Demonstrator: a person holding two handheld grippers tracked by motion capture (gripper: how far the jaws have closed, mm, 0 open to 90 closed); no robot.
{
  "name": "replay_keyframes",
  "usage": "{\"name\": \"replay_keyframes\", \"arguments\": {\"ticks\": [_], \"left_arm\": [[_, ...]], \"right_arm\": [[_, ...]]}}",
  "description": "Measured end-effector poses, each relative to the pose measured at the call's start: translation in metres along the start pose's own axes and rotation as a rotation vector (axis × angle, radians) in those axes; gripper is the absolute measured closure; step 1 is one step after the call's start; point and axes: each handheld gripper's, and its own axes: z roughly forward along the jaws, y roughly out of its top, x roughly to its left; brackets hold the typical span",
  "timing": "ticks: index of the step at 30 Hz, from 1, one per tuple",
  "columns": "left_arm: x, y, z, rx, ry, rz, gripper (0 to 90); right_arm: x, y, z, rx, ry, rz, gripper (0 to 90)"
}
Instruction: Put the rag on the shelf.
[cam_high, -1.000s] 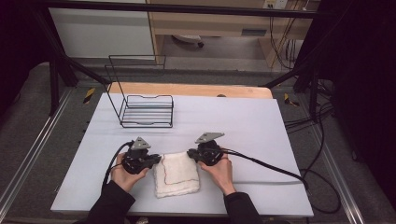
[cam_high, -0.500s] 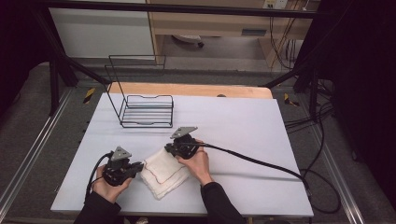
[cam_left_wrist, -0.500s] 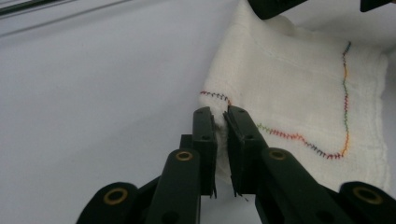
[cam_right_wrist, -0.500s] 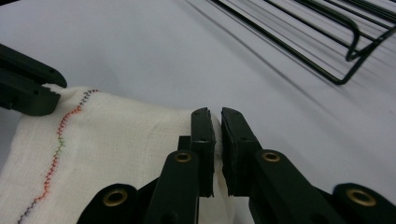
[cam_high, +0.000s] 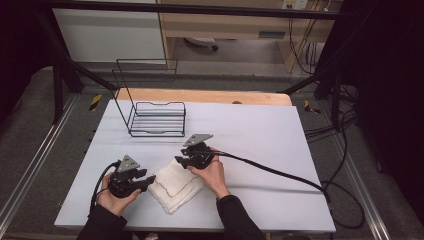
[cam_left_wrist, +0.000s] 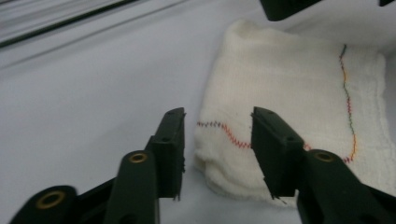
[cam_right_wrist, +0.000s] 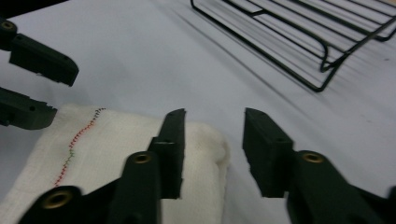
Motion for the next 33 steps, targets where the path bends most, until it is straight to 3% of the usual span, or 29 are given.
{"name": "replay_keyframes", "arguments": {"ticks": [1, 4, 8, 12, 17, 22, 23, 27, 33], "left_arm": [[0.001, 0.003, 0.001, -0.005, 0.000, 0.008, 46.1], [0.004, 0.018, 0.010, -0.010, -0.005, 0.010, 40.1], [0.005, 0.038, 0.025, 0.000, -0.011, 0.018, 38.3], [0.002, 0.054, 0.044, 0.005, -0.031, 0.069, 41.1], [0.002, 0.059, 0.063, 0.030, -0.064, 0.067, 44.5], [0.001, 0.056, 0.082, 0.098, -0.090, 0.066, 49.6], [0.001, 0.056, 0.082, 0.098, -0.090, 0.066, 50.7], [0.004, 0.053, 0.087, 0.116, -0.154, 0.028, 61.3], [0.003, 0.052, 0.085, 0.125, -0.174, 0.019, 72.9]], "right_arm": [[-0.001, -0.001, -0.013, -0.006, -0.006, 0.022, 48.1], [-0.003, -0.010, -0.032, 0.007, -0.030, 0.039, 39.7], [-0.004, -0.029, -0.053, 0.018, -0.036, 0.075, 37.7], [0.001, -0.045, -0.064, 0.025, -0.045, 0.100, 38.7], [0.010, -0.060, -0.064, 0.045, -0.036, 0.123, 41.5], [0.014, -0.067, -0.057, 0.069, -0.036, 0.144, 46.2], [0.014, -0.068, -0.056, 0.073, -0.039, 0.153, 47.3], [0.017, -0.072, -0.050, 0.093, -0.028, 0.179, 55.8], [0.018, -0.074, -0.049, 0.109, -0.001, 0.226, 70.7]]}}
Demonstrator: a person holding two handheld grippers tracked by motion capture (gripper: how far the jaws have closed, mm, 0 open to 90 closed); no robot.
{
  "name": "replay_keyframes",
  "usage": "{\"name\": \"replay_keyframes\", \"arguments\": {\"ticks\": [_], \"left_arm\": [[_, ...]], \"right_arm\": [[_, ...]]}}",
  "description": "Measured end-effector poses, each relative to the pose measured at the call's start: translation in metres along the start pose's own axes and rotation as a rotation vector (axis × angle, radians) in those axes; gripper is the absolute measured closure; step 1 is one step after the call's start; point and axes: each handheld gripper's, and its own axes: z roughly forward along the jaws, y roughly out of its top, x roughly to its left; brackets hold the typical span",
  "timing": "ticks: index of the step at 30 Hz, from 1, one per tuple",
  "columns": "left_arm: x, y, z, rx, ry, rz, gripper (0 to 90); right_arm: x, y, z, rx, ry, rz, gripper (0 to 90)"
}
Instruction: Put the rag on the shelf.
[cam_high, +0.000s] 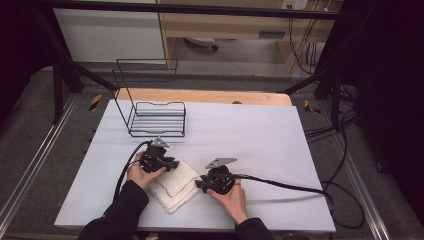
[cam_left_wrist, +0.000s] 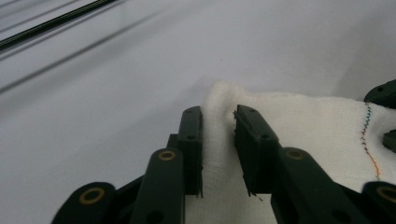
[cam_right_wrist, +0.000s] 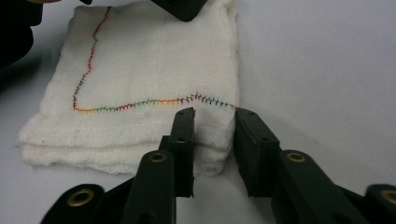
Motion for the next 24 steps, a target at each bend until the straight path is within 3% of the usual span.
{"name": "replay_keyframes", "arguments": {"ticks": [2, 6, 11, 14, 15, 17, 20, 24], "left_arm": [[0.000, 0.000, -0.002, 0.003, 0.000, -0.009, 79.9], [-0.002, -0.001, -0.006, -0.006, 0.011, -0.015, 82.3], [0.003, -0.009, -0.022, -0.071, 0.045, -0.052, 82.6], [0.004, -0.014, -0.029, -0.084, 0.059, -0.065, 82.2], [0.005, -0.019, -0.035, -0.099, 0.074, -0.074, 82.1], [0.005, -0.023, -0.037, -0.113, 0.087, -0.081, 81.5], [0.007, -0.024, -0.037, -0.121, 0.094, -0.075, 77.9], [0.014, -0.023, -0.033, -0.136, 0.124, -0.066, 63.4]], "right_arm": [[0.000, 0.000, 0.001, 0.004, 0.020, 0.012, 77.6], [-0.003, 0.005, 0.000, 0.014, 0.038, 0.015, 82.9], [-0.010, 0.019, -0.001, -0.022, 0.014, -0.008, 83.4], [-0.012, 0.027, 0.002, -0.036, 0.000, -0.029, 83.3], [-0.014, 0.034, 0.008, -0.040, -0.016, -0.058, 83.2], [-0.016, 0.037, 0.016, -0.045, -0.015, -0.067, 82.9], [-0.020, 0.036, 0.025, -0.040, -0.022, -0.074, 81.3], [-0.019, 0.035, 0.023, -0.051, -0.040, -0.099, 75.9]]}}
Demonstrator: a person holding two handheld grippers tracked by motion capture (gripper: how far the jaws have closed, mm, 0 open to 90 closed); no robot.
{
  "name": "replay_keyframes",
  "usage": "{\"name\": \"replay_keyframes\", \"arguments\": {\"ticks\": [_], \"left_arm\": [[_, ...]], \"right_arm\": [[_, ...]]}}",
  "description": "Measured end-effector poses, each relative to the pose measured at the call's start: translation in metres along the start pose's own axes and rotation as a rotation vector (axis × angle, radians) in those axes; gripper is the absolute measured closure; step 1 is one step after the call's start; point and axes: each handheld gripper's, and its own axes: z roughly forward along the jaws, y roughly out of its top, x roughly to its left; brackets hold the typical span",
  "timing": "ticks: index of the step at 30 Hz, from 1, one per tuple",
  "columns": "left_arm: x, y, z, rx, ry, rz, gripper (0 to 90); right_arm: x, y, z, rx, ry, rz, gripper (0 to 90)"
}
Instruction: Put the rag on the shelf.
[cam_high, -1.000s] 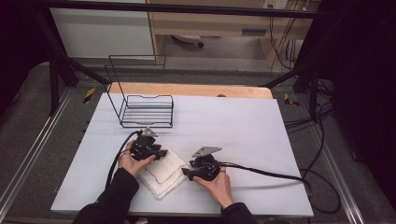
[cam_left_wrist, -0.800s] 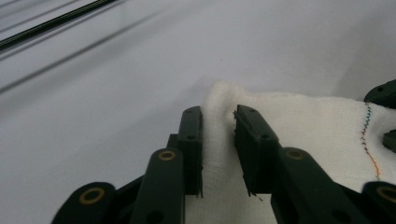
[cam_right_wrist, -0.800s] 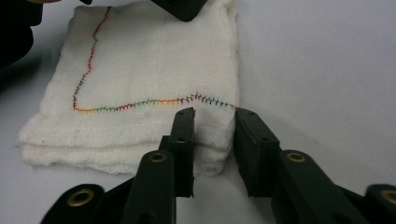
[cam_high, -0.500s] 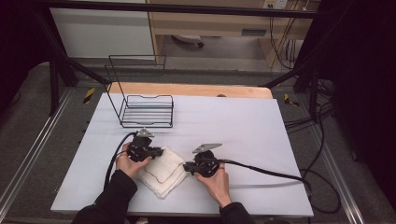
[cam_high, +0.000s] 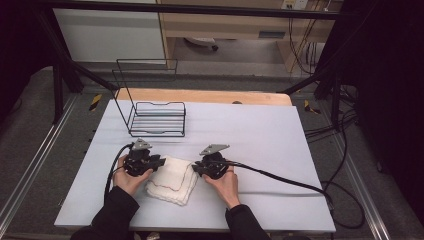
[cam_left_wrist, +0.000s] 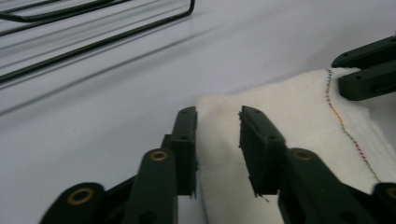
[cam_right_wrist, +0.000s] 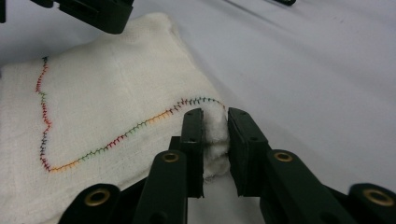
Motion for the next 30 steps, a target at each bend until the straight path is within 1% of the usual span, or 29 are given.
{"name": "replay_keyframes", "arguments": {"ticks": [1, 2, 4, 6, 8, 10, 11, 12, 13, 14, 15, 18, 19, 20, 22, 23, 25, 26, 30], "left_arm": [[0.002, 0.000, 0.002, -0.008, 0.002, -0.003, 63.4], [0.004, 0.001, 0.003, -0.015, 0.003, -0.006, 58.1], [0.007, 0.002, 0.009, -0.019, -0.006, -0.004, 56.3], [0.007, 0.002, 0.014, -0.009, -0.009, 0.005, 56.0], [0.007, 0.002, 0.018, 0.008, -0.004, 0.015, 56.2], [0.007, 0.002, 0.022, 0.013, -0.003, 0.010, 56.2], [0.007, 0.002, 0.022, 0.013, -0.003, 0.010, 56.1], [0.008, 0.002, 0.024, 0.017, -0.005, 0.006, 56.1], [0.009, 0.002, 0.024, 0.016, -0.012, -0.001, 57.3], [0.010, 0.002, 0.025, 0.013, -0.017, -0.008, 58.1], [0.011, 0.002, 0.027, 0.011, -0.035, -0.027, 59.8], [0.011, 0.002, 0.028, 0.015, -0.063, -0.049, 66.2], [0.011, 0.002, 0.028, 0.015, -0.063, -0.049, 69.2], [0.010, 0.002, 0.028, 0.020, -0.063, -0.041, 70.8], [0.009, 0.003, 0.028, 0.025, -0.066, -0.037, 71.6], [0.007, 0.003, 0.028, 0.032, -0.061, -0.030, 74.5], [0.007, 0.003, 0.028, 0.035, -0.060, -0.035, 76.8], [0.005, 0.004, 0.028, 0.038, -0.054, -0.034, 77.9], [0.002, 0.004, 0.027, 0.042, -0.043, -0.032, 80.2]], "right_arm": [[0.000, 0.001, -0.003, -0.003, -0.003, -0.014, 72.6], [0.001, 0.003, -0.010, -0.014, -0.002, -0.027, 64.7], [0.001, 0.004, -0.020, -0.030, -0.002, -0.031, 57.8], [0.000, 0.003, -0.031, -0.052, 0.006, -0.020, 50.6], [-0.002, -0.001, -0.040, -0.064, 0.002, -0.017, 43.0], [-0.005, -0.006, -0.048, -0.069, 0.000, -0.008, 38.1], [-0.005, -0.006, -0.048, -0.069, 0.000, -0.008, 38.1], [-0.007, -0.010, -0.052, -0.074, -0.004, -0.006, 34.4], [-0.011, -0.016, -0.057, -0.076, -0.007, 0.015, 27.0], [-0.012, -0.020, -0.059, -0.077, -0.005, 0.030, 24.6], [-0.014, -0.023, -0.061, -0.080, -0.005, 0.041, 23.0], [-0.018, -0.032, -0.062, -0.067, -0.010, 0.059, 19.0], [-0.019, -0.034, -0.061, -0.057, -0.010, 0.064, 17.3], [-0.019, -0.035, -0.061, -0.057, -0.012, 0.066, 15.9], [-0.020, -0.036, -0.060, -0.055, -0.011, 0.066, 14.6], [-0.019, -0.037, -0.058, -0.046, -0.013, 0.065, 12.4], [-0.019, -0.038, -0.056, -0.041, -0.011, 0.066, 11.0], [-0.019, -0.038, -0.056, -0.045, -0.010, 0.077, 10.1], [-0.020, -0.035, -0.056, -0.080, -0.002, 0.094, 6.8]]}}
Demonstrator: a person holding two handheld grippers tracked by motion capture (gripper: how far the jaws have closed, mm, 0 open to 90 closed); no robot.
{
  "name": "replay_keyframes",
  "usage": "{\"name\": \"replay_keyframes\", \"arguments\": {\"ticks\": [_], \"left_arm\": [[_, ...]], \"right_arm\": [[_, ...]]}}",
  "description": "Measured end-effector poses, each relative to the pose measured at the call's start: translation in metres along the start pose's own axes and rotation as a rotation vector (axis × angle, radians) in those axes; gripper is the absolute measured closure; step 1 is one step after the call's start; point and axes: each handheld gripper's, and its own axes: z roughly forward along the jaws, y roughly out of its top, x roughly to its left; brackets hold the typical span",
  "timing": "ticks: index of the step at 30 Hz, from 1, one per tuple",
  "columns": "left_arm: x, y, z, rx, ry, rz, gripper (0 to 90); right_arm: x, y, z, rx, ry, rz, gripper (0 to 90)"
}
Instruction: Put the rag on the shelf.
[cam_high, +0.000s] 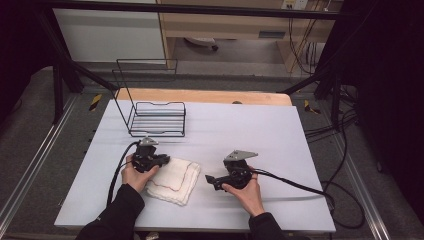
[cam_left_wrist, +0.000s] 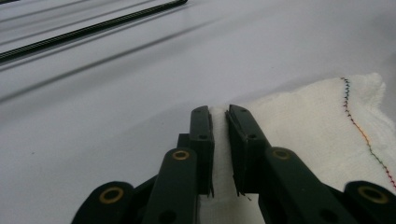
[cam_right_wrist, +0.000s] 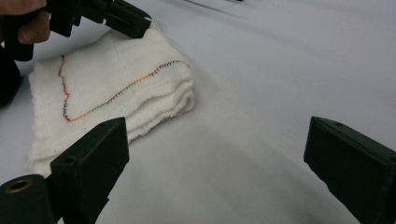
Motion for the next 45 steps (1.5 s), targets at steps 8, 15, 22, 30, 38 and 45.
{"name": "replay_keyframes", "arguments": {"ticks": [8, 15, 22, 30, 38, 45], "left_arm": [[0.000, -0.002, 0.001, -0.012, -0.001, 0.025, 80.3], [0.000, -0.003, 0.001, -0.018, 0.002, 0.040, 80.0], [-0.002, -0.003, 0.002, -0.018, 0.014, 0.064, 79.5], [-0.001, -0.003, 0.002, -0.017, 0.008, 0.062, 79.5], [0.000, -0.003, 0.002, -0.017, 0.005, 0.061, 79.4], [0.000, -0.003, 0.001, -0.018, 0.004, 0.058, 79.4]], "right_arm": [[0.003, 0.008, 0.009, 0.004, -0.018, 0.011, 1.1], [0.012, 0.019, 0.020, -0.001, -0.011, -0.008, 0.7], [0.017, 0.026, 0.036, -0.001, -0.028, 0.013, 7.0], [0.017, 0.029, 0.054, 0.003, -0.046, 0.021, 32.1], [0.017, 0.028, 0.065, 0.042, -0.044, 0.057, 52.6], [0.020, 0.025, 0.065, 0.057, -0.043, 0.094, 63.6]]}}
